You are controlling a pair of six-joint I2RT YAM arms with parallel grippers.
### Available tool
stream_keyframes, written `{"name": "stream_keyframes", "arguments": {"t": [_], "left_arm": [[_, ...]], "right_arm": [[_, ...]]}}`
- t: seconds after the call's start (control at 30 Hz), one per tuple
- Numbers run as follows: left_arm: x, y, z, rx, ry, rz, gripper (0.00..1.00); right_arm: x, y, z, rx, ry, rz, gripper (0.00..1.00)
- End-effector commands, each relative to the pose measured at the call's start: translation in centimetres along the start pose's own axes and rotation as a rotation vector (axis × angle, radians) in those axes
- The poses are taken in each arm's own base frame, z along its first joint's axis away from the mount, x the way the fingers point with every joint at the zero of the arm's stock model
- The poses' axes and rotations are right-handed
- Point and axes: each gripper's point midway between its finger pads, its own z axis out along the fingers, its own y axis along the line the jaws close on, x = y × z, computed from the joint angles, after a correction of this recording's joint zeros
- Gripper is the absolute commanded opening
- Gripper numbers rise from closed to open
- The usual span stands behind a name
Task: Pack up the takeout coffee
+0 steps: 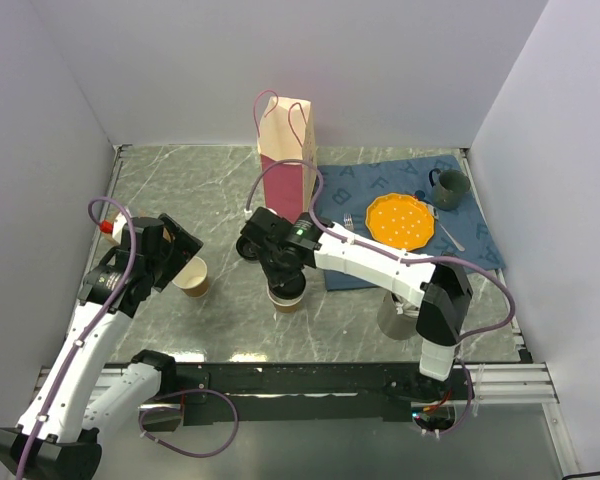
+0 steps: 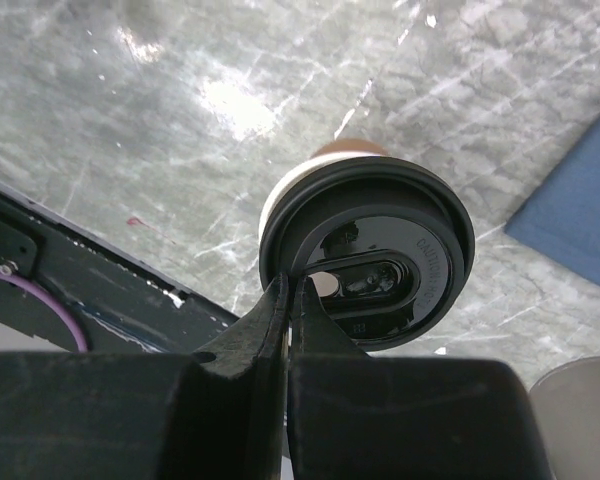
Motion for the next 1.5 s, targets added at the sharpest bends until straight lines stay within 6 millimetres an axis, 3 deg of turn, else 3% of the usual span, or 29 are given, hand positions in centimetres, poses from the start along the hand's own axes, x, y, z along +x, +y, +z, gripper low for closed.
{"name": "stream_keyframes", "arguments": {"t": [0.0,0.67,1.1,1.27,1.47], "left_arm": [[-0.8,-0.8,-0.4,0.031,-0.031,-0.024,0.97],[-1.3,-0.1,-0.6,-0.004,-0.053,0.002,0.97],[-1.3,0.1,-0.9,0.000,-0.057,0.007,0.97],[-1.3,-0.2,-0.9,0.008,-0.053,0.013,0.97],[-1.1,-1.4,-1.1,0.051,-0.023,0.033,0.97]], "right_arm": [[-0.8,0.2,-0.7,0.022,-0.012,-0.013,0.00],[-0.1,1.9,1.1,-0.003,0.041,-0.010,0.00],[0.9,1.8,2.2,0.023,0.091,0.040,0.01],[0.3,2.3,0.9,0.005,0.085,0.045,0.21],[-1.7,3.1,-2.1,-0.043,0.037,0.039,0.37]]}}
